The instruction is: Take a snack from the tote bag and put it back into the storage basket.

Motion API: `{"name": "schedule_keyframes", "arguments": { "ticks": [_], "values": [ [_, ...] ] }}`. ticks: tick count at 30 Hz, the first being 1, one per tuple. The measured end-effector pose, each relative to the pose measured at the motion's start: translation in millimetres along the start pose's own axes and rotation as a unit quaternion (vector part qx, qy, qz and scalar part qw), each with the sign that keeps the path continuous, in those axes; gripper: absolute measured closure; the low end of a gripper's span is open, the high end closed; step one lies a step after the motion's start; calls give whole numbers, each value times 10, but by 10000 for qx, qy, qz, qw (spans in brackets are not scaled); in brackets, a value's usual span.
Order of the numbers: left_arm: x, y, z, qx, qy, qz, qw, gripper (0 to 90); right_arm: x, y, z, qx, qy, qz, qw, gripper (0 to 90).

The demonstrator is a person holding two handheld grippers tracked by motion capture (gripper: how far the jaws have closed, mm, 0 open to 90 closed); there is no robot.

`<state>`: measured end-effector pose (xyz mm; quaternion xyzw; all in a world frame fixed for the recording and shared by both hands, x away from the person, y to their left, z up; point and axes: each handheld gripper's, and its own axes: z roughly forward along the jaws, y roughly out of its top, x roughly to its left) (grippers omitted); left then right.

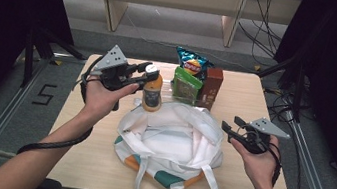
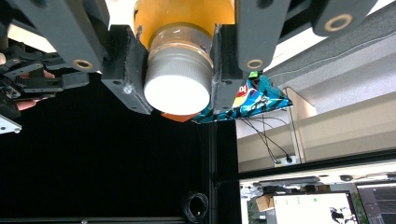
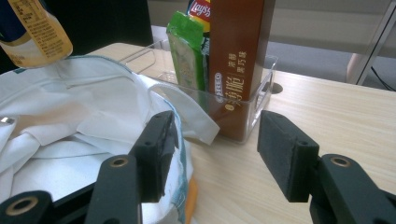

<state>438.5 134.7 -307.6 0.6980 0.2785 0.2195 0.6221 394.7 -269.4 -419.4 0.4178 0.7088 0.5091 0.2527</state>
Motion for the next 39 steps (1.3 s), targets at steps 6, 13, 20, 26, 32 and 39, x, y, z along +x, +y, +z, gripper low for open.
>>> {"name": "schedule_keyframes", "arguments": {
  "ticks": [6, 13, 20, 26, 32, 39],
  "values": [
    [22, 38, 11, -13, 24, 18, 10000, 587, -1, -9, 13, -37, -65, -47, 10000, 464],
    [46, 74, 31, -40, 61, 20, 10000, 587, -7, -7, 11, -34, -66, -77, 9999, 464],
    [74, 122, 54, -62, 87, 49, 9999, 587, -10, -13, 23, -147, -141, -54, 9998, 464],
    [102, 137, 89, -80, 139, 93, 9998, 587, -13, -14, 20, -130, -140, -56, 9998, 464],
    [133, 143, 129, -86, 175, 89, 9998, 587, 0, -15, 4, 33, -45, 112, 9999, 464],
    [176, 141, 159, -93, 228, 123, 9996, 587, -4, -14, 5, 9, -73, 83, 9999, 464]
  ]
}}
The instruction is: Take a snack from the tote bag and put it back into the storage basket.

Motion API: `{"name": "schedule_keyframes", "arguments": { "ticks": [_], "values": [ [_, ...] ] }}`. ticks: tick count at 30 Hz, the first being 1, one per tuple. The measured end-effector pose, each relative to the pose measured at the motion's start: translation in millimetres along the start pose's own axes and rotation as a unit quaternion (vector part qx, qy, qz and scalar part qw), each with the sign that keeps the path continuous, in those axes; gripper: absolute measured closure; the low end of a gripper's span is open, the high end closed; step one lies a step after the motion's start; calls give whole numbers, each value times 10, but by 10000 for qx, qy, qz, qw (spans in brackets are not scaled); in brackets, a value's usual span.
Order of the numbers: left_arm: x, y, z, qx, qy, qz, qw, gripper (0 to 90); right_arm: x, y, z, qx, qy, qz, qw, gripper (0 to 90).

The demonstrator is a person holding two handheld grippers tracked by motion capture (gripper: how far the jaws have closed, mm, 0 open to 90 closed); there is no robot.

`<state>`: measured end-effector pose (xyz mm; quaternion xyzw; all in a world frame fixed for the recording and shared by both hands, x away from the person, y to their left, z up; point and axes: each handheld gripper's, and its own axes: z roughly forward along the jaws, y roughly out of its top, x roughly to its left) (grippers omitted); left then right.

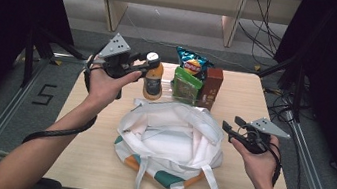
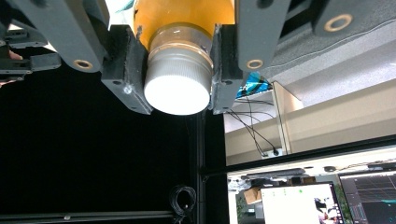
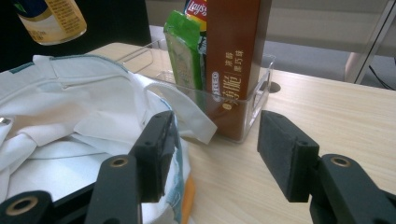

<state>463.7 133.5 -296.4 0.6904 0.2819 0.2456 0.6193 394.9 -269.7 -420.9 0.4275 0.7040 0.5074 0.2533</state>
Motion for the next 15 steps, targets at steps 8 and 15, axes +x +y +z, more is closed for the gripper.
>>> {"name": "schedule_keyframes", "arguments": {
  "ticks": [8, 15],
  "values": [
    [46, -31, 50, -31, 49, -18, 10000, 587, 0, 3, -3, -17, 4, 0, 10000, 464],
    [107, -56, 104, -16, 125, 9, 9999, 586, -8, 10, -8, -28, -6, -61, 10000, 463]
  ]
}}
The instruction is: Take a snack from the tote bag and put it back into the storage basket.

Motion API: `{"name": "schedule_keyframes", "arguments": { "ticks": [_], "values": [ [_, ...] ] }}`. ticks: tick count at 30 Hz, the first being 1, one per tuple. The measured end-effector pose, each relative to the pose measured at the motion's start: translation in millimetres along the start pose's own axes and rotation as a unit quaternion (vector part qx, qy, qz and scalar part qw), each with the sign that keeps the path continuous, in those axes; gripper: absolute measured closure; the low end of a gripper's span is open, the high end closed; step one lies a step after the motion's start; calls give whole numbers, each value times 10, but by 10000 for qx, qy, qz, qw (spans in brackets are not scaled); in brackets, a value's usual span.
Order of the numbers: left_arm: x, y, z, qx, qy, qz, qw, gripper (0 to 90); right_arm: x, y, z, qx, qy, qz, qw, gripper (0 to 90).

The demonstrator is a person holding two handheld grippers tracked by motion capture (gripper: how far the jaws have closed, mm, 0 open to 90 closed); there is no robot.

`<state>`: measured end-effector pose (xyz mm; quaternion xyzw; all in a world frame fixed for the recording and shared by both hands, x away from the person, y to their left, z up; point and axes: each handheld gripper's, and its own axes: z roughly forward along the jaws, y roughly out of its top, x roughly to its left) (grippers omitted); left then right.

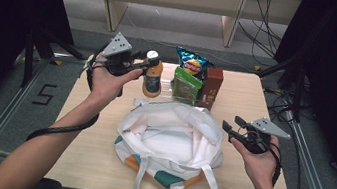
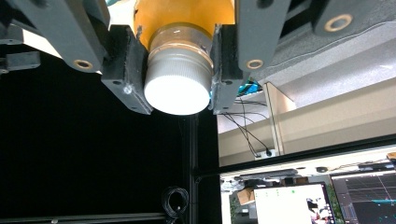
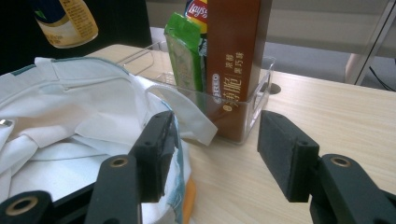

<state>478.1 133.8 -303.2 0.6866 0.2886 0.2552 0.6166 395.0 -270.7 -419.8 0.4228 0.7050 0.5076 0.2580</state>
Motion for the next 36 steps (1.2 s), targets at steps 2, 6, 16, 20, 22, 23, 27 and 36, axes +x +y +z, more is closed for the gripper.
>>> {"name": "schedule_keyframes", "arguments": {
  "ticks": [2, 6, 16, 20, 22, 23, 27, 36],
  "values": [
    [15, -4, 10, 0, 8, 0, 10000, 587, 4, -2, 5, -18, 18, 30, 10000, 464],
    [33, 0, 27, -7, 14, 29, 10000, 586, 7, 5, -8, 41, 2, 51, 10000, 463],
    [51, 23, 111, -25, 7, 85, 10000, 586, 9, -1, -3, 7, -20, 50, 10000, 463],
    [52, 19, 142, -16, 14, 64, 10000, 586, 4, -4, 9, -75, 0, 54, 10000, 462],
    [54, 20, 153, 8, 12, 95, 10000, 586, 3, 3, -3, -21, 30, 92, 10000, 462],
    [55, 20, 163, -6, 14, 80, 10000, 586, 3, 4, -4, -22, 23, 91, 10000, 462],
    [69, 25, 188, 10, 45, 79, 10000, 586, -5, 3, 4, -45, 29, 20, 10000, 462],
    [112, 20, 246, 44, 102, 52, 9999, 586, -6, 5, 3, -63, 1, -11, 10000, 462]
  ]
}}
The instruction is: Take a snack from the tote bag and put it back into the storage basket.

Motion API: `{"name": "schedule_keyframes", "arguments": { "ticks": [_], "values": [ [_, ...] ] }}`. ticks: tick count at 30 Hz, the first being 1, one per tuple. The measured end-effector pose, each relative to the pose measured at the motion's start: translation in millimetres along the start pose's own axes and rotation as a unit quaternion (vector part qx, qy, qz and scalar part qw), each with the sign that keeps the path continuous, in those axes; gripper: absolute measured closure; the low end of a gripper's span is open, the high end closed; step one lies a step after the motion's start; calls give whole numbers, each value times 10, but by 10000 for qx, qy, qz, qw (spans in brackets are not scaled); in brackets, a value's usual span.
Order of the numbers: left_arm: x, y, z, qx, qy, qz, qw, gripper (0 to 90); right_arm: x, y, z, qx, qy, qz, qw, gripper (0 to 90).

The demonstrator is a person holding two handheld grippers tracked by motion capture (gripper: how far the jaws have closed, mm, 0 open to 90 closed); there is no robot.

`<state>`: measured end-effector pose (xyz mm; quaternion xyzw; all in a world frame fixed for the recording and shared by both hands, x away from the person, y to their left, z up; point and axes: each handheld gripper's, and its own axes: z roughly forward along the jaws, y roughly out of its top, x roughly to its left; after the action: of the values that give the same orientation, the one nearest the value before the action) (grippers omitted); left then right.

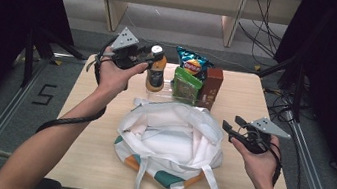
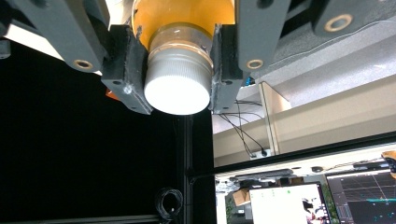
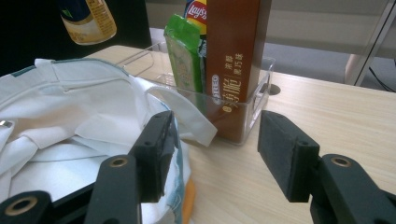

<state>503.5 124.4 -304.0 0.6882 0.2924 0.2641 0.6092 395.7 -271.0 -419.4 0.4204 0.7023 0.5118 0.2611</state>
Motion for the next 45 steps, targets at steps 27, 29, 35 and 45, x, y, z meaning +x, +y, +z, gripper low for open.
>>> {"name": "schedule_keyframes", "arguments": {
  "ticks": [27, 29, 35, 45],
  "values": [
    [96, -67, 183, 91, 105, 8, 9999, 586, -1, 5, 0, -43, -2, -9, 10000, 462],
    [102, -77, 199, 90, 94, 5, 9999, 586, 1, 2, 1, -39, 27, 27, 10000, 462],
    [131, -108, 240, 130, 132, 2, 9998, 586, 6, 5, -5, -11, 12, 20, 10000, 462],
    [180, -164, 293, 148, 170, -20, 9997, 586, -5, 5, -1, 0, 35, -30, 10000, 462]
  ]
}}
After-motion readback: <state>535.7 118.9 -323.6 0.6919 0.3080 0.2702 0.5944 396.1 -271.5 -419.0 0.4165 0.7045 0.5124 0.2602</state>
